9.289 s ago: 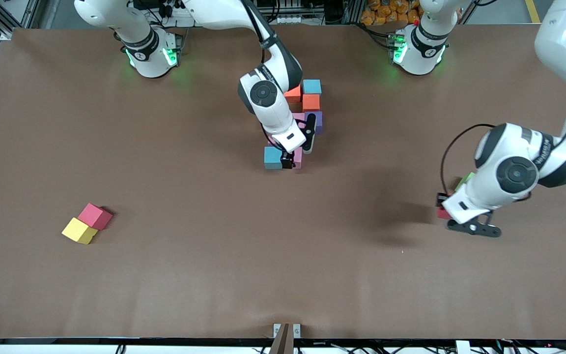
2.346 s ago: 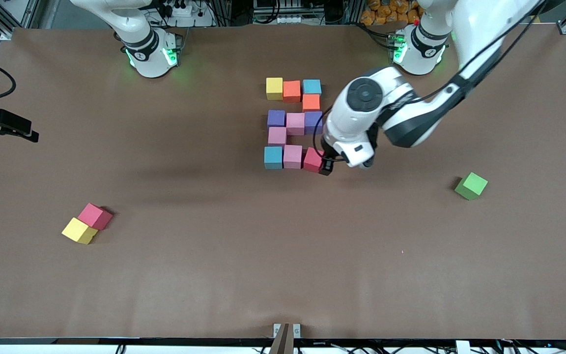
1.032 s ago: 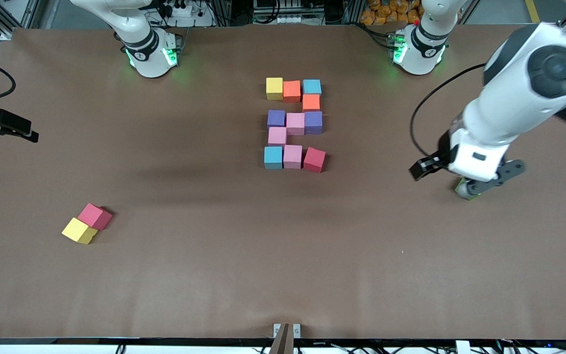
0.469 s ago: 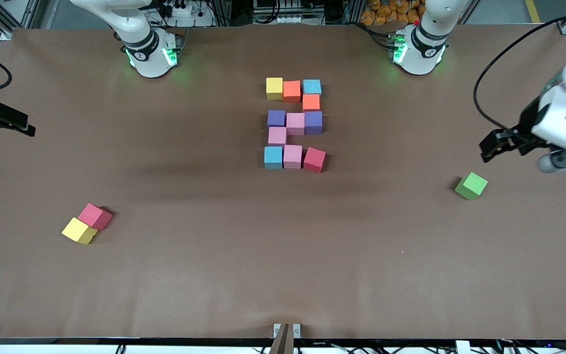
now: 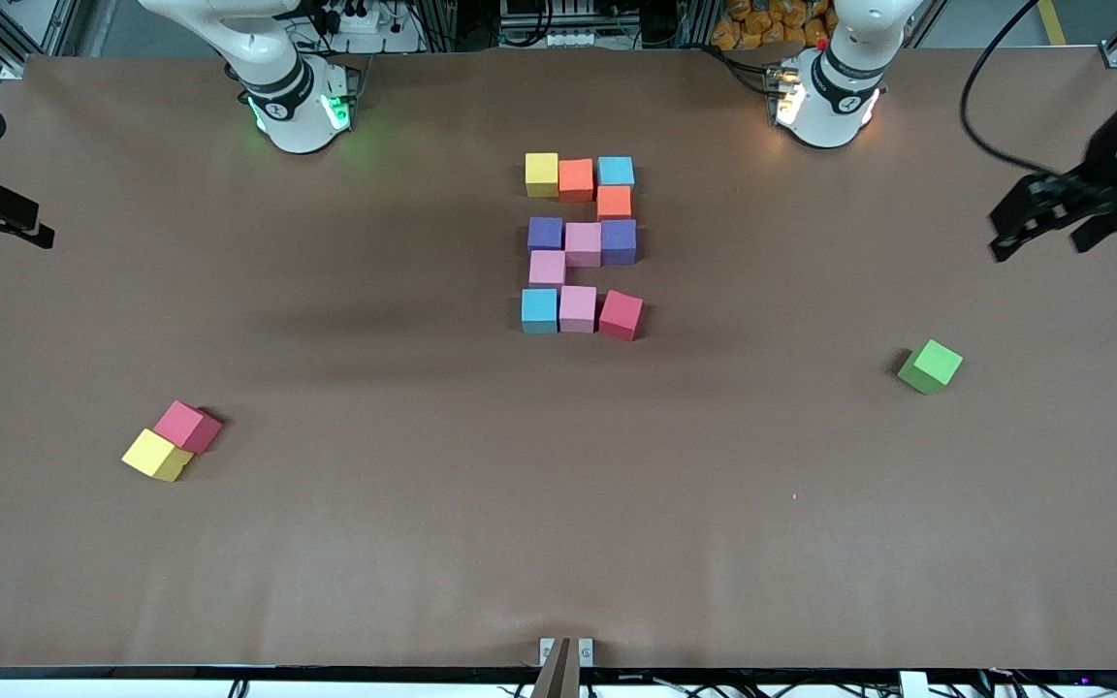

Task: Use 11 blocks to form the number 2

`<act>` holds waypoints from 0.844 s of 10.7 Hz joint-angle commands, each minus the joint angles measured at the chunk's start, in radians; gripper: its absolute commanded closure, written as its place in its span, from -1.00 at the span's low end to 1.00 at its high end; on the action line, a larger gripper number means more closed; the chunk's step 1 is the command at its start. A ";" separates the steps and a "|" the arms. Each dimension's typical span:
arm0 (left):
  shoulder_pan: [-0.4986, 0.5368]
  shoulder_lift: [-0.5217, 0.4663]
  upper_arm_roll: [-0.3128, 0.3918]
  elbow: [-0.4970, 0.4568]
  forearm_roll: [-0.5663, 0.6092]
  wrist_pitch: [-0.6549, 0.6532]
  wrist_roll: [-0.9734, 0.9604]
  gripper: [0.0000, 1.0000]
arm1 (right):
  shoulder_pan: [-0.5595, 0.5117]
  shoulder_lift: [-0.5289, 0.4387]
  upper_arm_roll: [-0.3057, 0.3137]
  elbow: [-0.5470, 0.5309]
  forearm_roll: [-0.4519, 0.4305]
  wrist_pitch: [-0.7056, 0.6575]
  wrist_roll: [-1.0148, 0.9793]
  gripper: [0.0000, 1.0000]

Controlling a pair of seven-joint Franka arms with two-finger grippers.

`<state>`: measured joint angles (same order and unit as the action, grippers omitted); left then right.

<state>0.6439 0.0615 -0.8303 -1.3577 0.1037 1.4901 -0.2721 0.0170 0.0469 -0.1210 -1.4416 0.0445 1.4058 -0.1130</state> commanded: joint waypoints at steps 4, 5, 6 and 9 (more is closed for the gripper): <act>-0.538 -0.057 0.620 -0.034 -0.048 -0.007 0.099 -0.60 | -0.011 -0.010 0.011 -0.003 -0.015 -0.008 0.006 -1.00; -0.650 -0.058 0.740 -0.034 -0.058 -0.007 0.108 -0.60 | -0.012 -0.010 0.011 -0.003 -0.014 -0.008 0.006 -1.00; -0.715 -0.060 0.826 -0.043 -0.080 -0.007 0.131 -0.58 | -0.012 -0.010 0.011 -0.003 -0.014 -0.008 0.006 -1.00; -0.736 -0.057 0.855 -0.090 -0.091 0.044 0.177 -1.00 | -0.012 -0.010 0.011 -0.003 -0.012 -0.008 0.006 -1.00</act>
<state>-0.0772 0.0292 0.0072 -1.4069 0.0361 1.5069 -0.1185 0.0170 0.0469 -0.1214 -1.4418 0.0423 1.4036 -0.1130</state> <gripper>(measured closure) 0.000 0.000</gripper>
